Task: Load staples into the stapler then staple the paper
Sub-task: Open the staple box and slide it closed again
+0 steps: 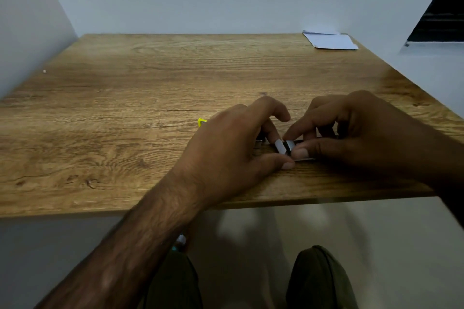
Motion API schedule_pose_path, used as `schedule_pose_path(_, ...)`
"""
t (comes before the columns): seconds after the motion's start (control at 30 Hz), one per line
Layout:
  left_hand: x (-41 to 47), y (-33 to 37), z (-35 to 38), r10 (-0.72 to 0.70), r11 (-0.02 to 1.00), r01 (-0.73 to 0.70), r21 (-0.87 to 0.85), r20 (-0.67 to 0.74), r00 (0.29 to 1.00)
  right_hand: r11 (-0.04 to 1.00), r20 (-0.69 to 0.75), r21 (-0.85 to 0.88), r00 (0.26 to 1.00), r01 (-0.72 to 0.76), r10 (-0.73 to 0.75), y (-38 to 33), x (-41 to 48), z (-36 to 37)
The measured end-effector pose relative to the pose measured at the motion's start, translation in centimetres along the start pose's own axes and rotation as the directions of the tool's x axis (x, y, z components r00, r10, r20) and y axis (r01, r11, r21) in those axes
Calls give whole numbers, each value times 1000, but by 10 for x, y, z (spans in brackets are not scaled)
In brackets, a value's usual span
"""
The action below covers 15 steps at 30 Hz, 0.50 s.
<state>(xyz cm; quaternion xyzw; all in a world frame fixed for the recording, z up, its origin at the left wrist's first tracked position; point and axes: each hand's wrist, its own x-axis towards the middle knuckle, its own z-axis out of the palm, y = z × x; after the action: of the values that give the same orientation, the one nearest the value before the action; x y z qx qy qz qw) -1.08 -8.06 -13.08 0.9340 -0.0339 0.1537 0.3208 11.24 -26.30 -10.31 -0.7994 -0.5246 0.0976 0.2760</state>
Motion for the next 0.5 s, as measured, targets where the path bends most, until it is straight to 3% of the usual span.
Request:
schedule_pose_path(0.4,0,1,0,-8,1000,8,28,7,1000,1000,62,20,998,-12,11,3,1,-5)
schedule_pose_path(0.5,1,2,0,-8,999,7,51,10,1000,1000,-1,14,1000,0,0,3,-5,-12)
